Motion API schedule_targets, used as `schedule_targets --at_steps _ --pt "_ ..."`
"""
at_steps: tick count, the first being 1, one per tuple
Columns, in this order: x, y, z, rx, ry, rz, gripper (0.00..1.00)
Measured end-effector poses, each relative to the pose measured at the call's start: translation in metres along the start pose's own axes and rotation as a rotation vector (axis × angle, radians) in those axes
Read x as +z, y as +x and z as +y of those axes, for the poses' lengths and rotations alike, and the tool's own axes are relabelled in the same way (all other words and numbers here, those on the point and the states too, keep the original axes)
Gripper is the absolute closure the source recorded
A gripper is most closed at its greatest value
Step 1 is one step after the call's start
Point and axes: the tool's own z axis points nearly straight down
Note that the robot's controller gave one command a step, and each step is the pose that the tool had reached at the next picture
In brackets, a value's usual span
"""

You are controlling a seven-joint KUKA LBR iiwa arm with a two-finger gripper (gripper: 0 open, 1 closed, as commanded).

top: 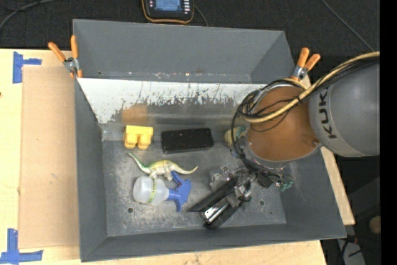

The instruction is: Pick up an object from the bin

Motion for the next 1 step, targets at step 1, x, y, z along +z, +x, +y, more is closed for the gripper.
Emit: schedule_targets --at_steps 1 --pt "-0.0095 -0.0002 0.0003 0.001 0.0 0.0 1.0"
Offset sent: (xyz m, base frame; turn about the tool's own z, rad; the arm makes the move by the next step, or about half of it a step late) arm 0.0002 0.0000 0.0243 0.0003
